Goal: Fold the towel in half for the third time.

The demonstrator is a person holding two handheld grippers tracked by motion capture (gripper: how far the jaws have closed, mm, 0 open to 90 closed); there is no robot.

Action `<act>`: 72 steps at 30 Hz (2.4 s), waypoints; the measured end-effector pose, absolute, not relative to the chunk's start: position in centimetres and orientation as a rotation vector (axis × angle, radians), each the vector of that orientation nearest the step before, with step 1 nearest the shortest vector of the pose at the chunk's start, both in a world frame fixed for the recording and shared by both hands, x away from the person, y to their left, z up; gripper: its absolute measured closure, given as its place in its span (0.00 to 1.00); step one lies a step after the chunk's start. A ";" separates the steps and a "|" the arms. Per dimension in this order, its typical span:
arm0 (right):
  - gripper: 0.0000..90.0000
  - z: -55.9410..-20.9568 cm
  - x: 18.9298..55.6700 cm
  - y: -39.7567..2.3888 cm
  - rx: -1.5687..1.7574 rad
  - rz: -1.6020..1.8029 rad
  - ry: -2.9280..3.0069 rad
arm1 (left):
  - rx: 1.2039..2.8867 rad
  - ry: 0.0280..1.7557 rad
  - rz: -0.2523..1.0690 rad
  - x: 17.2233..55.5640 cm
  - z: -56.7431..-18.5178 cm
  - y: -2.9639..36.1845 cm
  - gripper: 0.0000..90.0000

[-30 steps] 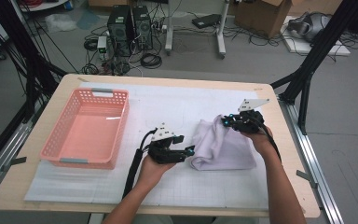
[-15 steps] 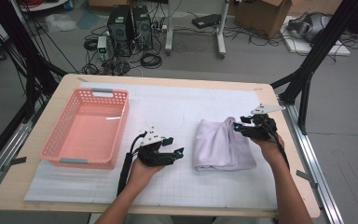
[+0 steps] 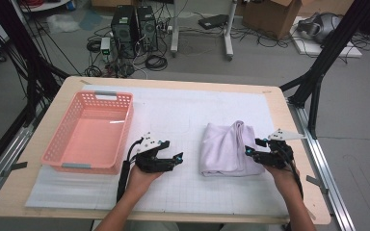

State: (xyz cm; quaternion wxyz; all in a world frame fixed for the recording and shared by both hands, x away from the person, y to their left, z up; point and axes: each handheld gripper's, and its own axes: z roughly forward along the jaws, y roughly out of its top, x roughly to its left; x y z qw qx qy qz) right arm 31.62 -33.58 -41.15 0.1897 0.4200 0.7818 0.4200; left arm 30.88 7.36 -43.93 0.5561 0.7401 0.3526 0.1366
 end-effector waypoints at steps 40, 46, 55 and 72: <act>0.78 -39.9 33.4 -30.9 1.142 1.044 2.210 | 1.744 0.851 0.323 30.7 -44.3 8.1 0.32; 0.82 -41.9 33.2 -32.4 1.241 0.924 2.245 | 1.749 0.855 0.321 30.7 -44.4 8.2 0.32; 0.77 -41.8 32.1 -34.5 1.287 1.006 2.225 | 1.747 0.862 0.328 30.7 -44.3 8.3 0.32; 0.65 -40.4 40.8 -27.9 1.168 1.003 2.339 | 1.751 0.859 0.325 30.6 -44.4 8.3 0.32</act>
